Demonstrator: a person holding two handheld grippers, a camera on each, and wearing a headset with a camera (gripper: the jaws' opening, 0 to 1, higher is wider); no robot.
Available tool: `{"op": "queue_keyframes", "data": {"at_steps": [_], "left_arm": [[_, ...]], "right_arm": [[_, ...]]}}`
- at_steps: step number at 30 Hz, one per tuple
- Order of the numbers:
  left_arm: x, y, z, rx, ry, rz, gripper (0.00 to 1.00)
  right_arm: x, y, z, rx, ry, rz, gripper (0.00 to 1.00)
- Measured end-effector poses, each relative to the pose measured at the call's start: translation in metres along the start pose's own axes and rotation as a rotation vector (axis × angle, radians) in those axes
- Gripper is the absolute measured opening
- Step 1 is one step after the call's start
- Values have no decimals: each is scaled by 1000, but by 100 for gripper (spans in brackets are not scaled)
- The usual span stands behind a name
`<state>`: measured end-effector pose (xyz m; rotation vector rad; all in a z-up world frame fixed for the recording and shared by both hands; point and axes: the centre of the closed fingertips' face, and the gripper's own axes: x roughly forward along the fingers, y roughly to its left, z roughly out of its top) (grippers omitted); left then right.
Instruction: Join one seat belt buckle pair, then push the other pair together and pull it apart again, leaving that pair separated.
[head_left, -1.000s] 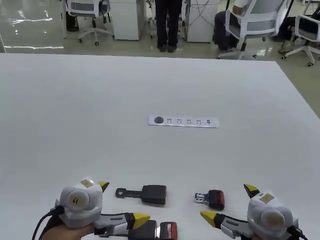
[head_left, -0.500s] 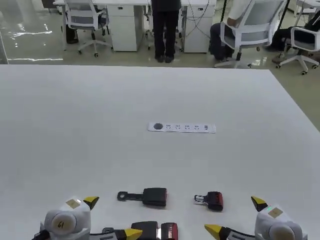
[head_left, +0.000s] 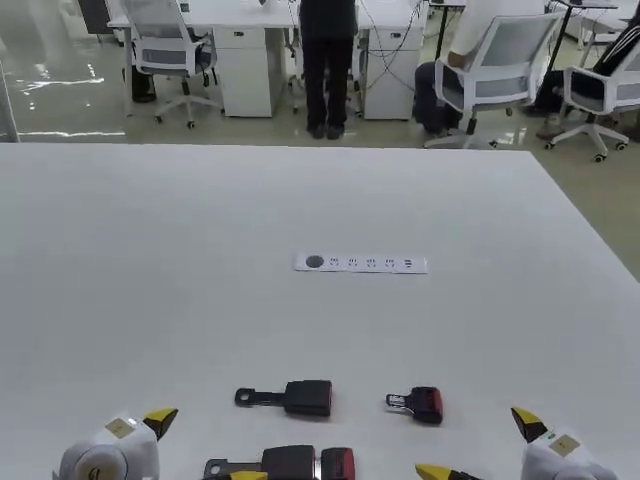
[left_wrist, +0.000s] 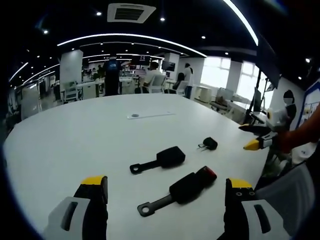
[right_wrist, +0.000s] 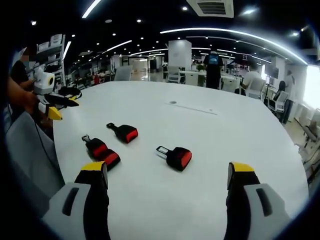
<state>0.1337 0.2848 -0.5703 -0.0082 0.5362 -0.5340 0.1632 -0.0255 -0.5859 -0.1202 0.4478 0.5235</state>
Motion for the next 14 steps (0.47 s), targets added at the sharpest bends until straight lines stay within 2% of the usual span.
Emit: {"op": "queue_keyframes", "data": {"at_steps": [2,6,14], "left_arm": [[-2,1,0,0,-1,6,100],[-9,8,-7,4,2,20,100],[-10,9,-3,-7,-13,29,100]], "right_arm": [[-2,-1,-1,2,-2,-2,99],[-5,-1,-3,1,3,-11,99],[-6,4,0,-4,-1,-11,99]]}}
